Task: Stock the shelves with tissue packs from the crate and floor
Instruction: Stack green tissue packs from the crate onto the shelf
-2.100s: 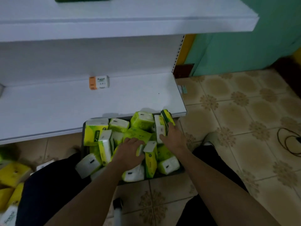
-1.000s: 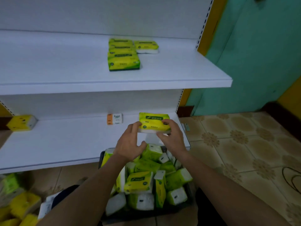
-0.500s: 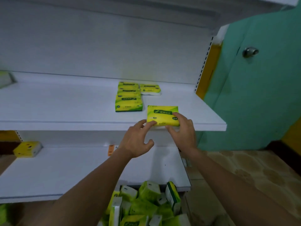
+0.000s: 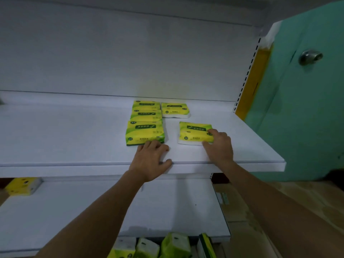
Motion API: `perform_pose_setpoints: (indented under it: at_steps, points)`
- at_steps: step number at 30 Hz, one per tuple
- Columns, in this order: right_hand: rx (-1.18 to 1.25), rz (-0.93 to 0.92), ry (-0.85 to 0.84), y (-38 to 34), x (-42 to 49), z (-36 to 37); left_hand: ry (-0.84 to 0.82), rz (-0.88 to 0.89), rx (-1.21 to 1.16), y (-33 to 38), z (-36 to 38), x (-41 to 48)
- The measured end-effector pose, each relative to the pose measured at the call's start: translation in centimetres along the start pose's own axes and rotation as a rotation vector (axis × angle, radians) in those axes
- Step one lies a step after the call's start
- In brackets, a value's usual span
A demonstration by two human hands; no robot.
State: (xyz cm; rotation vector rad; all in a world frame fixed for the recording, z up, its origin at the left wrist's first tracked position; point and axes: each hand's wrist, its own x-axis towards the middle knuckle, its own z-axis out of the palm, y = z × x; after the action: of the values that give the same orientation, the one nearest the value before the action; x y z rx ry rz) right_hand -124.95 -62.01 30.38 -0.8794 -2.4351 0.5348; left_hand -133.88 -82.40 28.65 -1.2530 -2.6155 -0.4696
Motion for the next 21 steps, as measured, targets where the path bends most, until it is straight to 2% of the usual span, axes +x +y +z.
perform_pose_setpoints:
  at_steps: [6,10,21]
  points:
    - [-0.023,0.051,-0.028,-1.8,3.4,2.1,-0.007,0.005,0.030,-0.3,0.8,0.1]
    - [0.125,0.088,-0.041,-3.3,4.7,3.3,0.016,0.020,0.056,-0.4,1.0,0.1]
    - [0.314,0.003,-0.113,-3.8,4.8,4.5,0.049,0.022,0.075,-0.3,1.1,0.0]
